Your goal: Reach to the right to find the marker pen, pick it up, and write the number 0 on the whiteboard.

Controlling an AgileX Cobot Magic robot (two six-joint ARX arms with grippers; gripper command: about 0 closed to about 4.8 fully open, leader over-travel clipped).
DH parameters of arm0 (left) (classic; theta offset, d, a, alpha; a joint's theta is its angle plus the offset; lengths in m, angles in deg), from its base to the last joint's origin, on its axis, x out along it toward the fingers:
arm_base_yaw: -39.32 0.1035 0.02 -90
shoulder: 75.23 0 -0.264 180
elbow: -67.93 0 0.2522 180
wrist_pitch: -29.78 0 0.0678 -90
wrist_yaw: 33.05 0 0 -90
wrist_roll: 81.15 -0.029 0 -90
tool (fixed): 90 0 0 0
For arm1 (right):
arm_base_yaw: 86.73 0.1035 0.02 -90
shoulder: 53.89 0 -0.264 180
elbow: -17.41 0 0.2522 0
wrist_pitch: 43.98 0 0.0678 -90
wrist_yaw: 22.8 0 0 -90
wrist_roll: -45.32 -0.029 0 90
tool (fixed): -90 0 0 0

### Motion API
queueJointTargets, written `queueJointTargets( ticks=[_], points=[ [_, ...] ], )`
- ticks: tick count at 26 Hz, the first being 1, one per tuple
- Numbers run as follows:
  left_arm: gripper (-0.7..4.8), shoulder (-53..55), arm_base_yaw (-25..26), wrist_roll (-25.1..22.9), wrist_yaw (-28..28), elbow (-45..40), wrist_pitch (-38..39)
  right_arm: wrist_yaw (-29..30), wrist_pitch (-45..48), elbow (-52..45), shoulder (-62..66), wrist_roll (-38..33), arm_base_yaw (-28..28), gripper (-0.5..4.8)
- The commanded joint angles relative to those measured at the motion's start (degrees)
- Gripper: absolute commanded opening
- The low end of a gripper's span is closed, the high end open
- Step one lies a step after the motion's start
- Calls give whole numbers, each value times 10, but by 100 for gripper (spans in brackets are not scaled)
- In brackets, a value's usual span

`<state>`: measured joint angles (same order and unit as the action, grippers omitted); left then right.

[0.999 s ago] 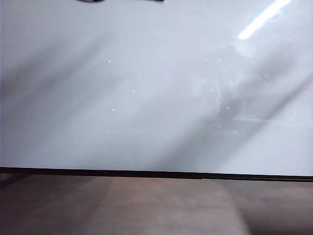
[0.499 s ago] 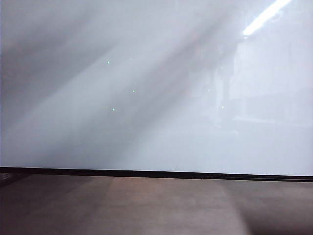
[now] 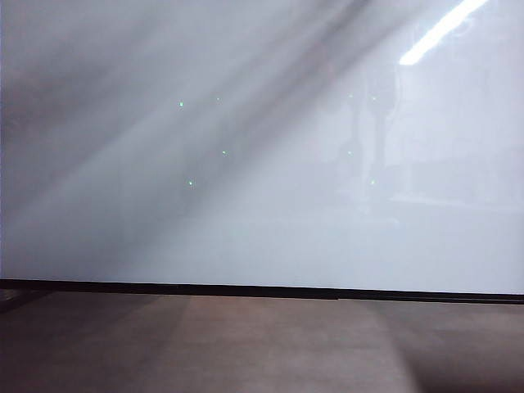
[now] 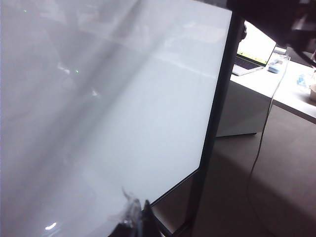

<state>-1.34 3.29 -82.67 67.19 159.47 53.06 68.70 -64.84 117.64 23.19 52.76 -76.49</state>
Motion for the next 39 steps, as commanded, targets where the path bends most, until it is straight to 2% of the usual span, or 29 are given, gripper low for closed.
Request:
queueJointTargets(
  ticks=[1,3,8,39],
  points=[
    [-6,-3,0,-2,3,1,-3,-18,-22,17,3,6,0,-2],
    [-6,-3,0,-2,2,1,-1,-35,-26,18,0,19,0,-2],
    [-6,-3,0,-32,-2,1,0,-26,-27,17,1,36,0,-2],
    [-6,-3,0,-47,-2,1,21,-50,1,17,27,63,-1,-2]
  ],
)
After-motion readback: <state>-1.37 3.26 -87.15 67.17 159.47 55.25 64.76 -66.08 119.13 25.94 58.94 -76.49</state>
